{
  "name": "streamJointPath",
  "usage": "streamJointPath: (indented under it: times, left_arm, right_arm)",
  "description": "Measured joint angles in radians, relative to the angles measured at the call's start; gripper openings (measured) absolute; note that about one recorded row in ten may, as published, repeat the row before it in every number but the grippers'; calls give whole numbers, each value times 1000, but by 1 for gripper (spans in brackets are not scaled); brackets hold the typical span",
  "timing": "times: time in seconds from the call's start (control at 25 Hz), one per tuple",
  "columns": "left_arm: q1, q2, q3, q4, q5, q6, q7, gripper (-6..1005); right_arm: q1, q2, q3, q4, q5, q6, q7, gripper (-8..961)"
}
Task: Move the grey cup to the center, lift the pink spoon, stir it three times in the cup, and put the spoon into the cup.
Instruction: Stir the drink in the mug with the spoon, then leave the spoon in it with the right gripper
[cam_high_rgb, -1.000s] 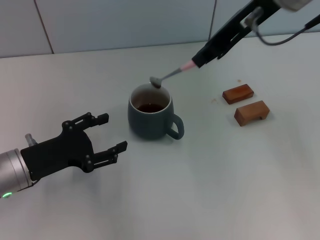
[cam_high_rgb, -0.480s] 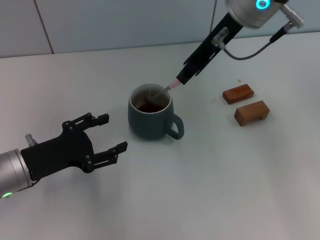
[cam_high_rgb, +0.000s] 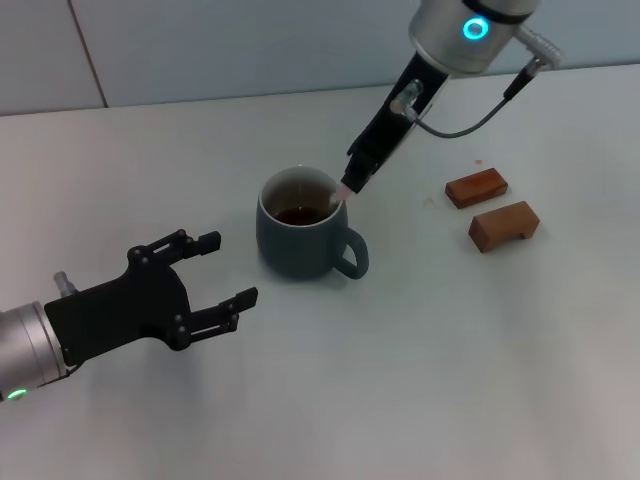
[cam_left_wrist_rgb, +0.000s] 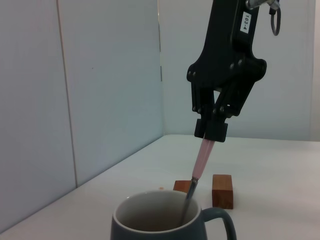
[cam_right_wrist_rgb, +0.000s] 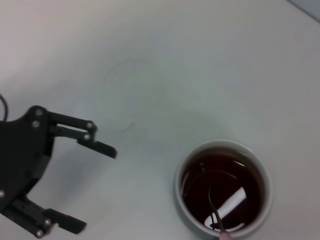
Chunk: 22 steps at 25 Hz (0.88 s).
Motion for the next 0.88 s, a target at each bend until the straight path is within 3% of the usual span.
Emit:
streamJointPath:
  times: [0.24, 0.52, 0.72, 0.88]
  left_arm:
    - [0, -1, 9, 2, 0, 0, 0, 806]
    - [-1, -1, 10, 1, 0, -1, 0, 806]
    - [-4, -1, 18, -2, 0, -2, 0, 806]
    - [-5, -1, 21, -4, 0, -2, 0, 806]
  right_arm:
    - [31, -8, -1, 72, -16, 88, -7, 172]
    - [36, -24, 6, 80, -48, 65, -6, 186]
    - [59, -16, 8, 102, -23, 41, -12, 195]
    - [77, -13, 3, 134, -9, 94, -17, 203]
